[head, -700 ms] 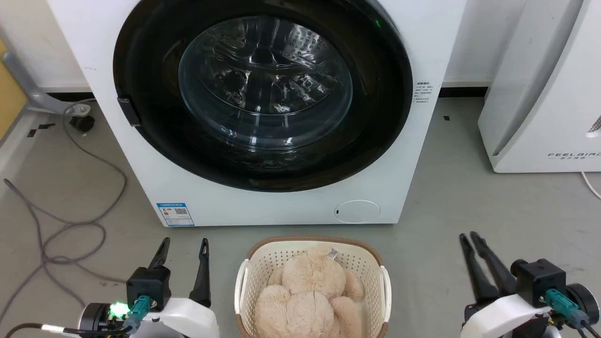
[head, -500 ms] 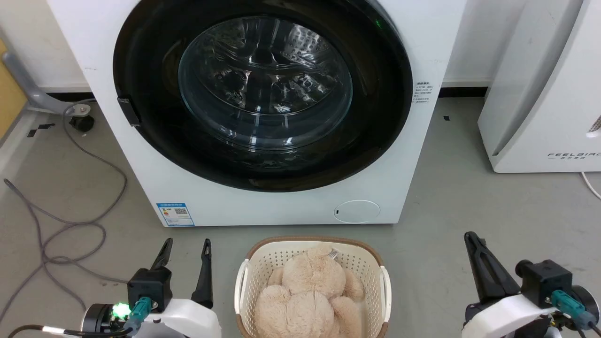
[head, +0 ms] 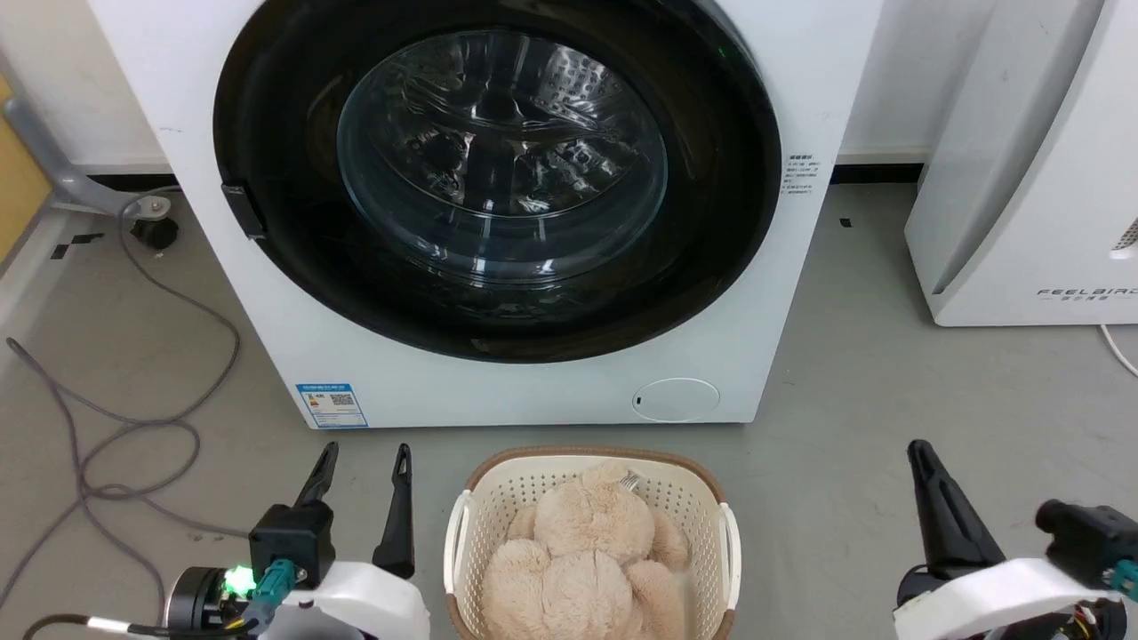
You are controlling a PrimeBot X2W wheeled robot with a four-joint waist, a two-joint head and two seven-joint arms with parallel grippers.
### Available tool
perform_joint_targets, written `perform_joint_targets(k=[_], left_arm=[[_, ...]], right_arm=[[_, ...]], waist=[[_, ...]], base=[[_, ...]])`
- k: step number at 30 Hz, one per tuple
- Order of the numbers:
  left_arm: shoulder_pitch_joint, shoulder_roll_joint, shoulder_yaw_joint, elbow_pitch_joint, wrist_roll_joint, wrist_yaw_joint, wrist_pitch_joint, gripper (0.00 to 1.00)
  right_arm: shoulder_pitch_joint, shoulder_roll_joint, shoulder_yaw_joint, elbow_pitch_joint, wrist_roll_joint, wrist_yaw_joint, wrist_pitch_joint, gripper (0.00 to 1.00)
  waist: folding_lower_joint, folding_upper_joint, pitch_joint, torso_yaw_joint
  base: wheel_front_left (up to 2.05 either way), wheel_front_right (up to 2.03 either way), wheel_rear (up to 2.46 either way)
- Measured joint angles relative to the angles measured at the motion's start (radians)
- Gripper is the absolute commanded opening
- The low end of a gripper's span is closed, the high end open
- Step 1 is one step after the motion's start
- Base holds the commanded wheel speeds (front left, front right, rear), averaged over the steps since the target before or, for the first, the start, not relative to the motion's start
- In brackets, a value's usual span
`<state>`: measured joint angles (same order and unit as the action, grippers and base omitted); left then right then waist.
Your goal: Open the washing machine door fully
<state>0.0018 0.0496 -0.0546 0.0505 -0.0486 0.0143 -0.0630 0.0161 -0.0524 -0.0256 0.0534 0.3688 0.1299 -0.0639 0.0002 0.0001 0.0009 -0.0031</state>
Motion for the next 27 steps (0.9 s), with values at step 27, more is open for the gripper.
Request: perform_joint_targets(k=[27], left_arm=[[-0.043,0.0,-0.03,0.0,-0.019,0.009,-0.055,1.0]], right_arm=[[-0.292,-0.038,-0.119,0.228,0.623,0.0,-0.057,0.0]], waist=[[-0.0001,0.0,0.041,-0.006]], base=[[0.0,0.0,0.0]])
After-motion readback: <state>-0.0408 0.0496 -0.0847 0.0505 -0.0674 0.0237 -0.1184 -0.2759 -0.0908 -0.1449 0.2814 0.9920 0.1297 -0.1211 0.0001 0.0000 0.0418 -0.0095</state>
